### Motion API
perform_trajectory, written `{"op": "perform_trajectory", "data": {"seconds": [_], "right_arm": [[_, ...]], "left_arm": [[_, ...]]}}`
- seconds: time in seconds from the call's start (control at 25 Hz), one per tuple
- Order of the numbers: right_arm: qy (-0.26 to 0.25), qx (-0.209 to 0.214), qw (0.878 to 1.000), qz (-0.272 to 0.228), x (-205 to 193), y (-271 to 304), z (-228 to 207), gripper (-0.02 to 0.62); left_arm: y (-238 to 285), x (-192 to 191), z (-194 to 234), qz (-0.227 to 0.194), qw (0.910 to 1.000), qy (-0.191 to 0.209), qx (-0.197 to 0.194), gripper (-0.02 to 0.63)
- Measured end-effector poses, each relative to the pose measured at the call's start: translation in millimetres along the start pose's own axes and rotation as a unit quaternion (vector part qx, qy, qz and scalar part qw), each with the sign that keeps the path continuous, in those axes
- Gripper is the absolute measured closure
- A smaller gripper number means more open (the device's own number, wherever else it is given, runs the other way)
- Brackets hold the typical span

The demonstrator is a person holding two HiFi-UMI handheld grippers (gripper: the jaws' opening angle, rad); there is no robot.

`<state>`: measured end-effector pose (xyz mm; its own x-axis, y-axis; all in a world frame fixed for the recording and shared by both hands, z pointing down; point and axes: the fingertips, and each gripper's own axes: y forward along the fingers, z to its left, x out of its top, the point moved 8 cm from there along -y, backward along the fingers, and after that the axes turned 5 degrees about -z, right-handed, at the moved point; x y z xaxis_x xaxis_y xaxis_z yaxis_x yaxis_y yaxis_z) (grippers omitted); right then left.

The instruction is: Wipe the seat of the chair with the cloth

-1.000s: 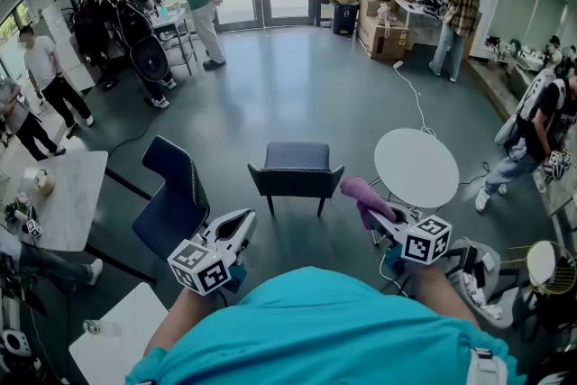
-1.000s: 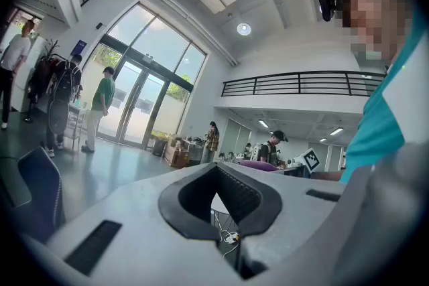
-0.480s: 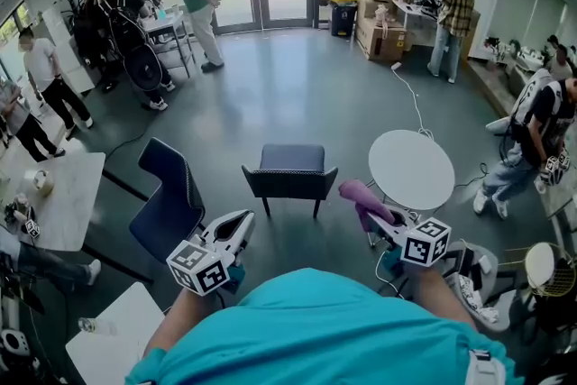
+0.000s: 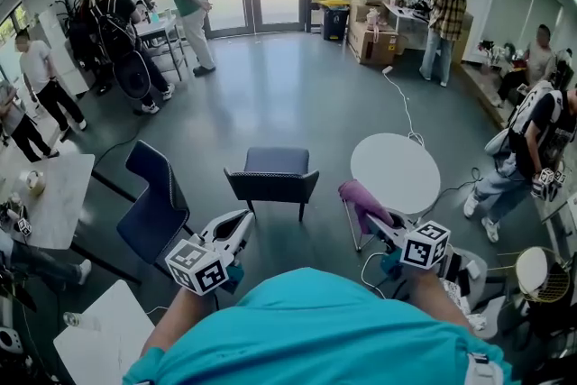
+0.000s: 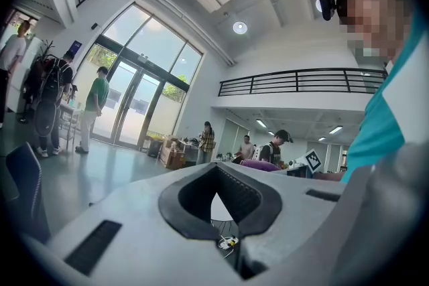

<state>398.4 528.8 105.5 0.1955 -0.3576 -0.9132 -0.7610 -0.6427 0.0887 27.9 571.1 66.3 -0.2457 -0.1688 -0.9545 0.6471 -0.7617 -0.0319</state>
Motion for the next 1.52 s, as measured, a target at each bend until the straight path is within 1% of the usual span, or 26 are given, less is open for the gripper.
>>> {"op": "perform_trajectory", "data": {"seconds": [0.12, 0.24, 0.36, 0.44, 0.56, 0.72, 0.88, 0.96, 1.12, 1.28, 1.4, 1.52], "right_arm": [[0.001, 0.002, 1.000, -0.001, 0, -16, -17, 0.540], [0.005, -0.002, 1.000, 0.002, 0, -20, -28, 0.540], [0.012, -0.005, 1.000, 0.005, -1, -14, -36, 0.540], [0.014, -0.003, 1.000, 0.007, 1, -2, -38, 0.540], [0.014, -0.004, 1.000, 0.011, 3, 25, -38, 0.540], [0.007, -0.016, 1.000, 0.011, 7, 72, -35, 0.540], [0.010, -0.027, 1.000, 0.000, 15, 135, -28, 0.540], [0.006, -0.032, 0.999, -0.005, 21, 167, -25, 0.540], [0.015, -0.050, 0.998, -0.021, 31, 225, -26, 0.540], [0.016, -0.054, 0.998, -0.004, 35, 268, -30, 0.540], [0.020, -0.060, 0.998, 0.009, 41, 288, -42, 0.540], [0.022, -0.062, 0.998, 0.014, 45, 301, -61, 0.540]], "left_arm": [[18, -11, -15, 0.002, 1.0000, -0.003, -0.007, 0.618], [29, -17, -19, 0.010, 0.9999, -0.007, -0.011, 0.617], [36, -16, -14, 0.017, 0.9997, -0.007, -0.014, 0.618], [39, -13, -2, 0.016, 0.9997, -0.010, -0.013, 0.618], [43, -9, 27, 0.016, 0.9995, -0.023, -0.015, 0.618], [50, -1, 77, 0.020, 0.9985, -0.028, -0.042, 0.617], [55, 22, 148, 0.025, 0.9976, -0.039, -0.052, 0.618], [57, 38, 184, 0.026, 0.9973, -0.034, -0.060, 0.618], [68, 60, 248, 0.031, 0.9963, -0.032, -0.073, 0.618], [86, 72, 288, 0.036, 0.9950, -0.034, -0.087, 0.618], [97, 73, 313, 0.036, 0.9947, -0.050, -0.082, 0.617], [106, 64, 329, 0.040, 0.9950, -0.059, -0.071, 0.618]]}}
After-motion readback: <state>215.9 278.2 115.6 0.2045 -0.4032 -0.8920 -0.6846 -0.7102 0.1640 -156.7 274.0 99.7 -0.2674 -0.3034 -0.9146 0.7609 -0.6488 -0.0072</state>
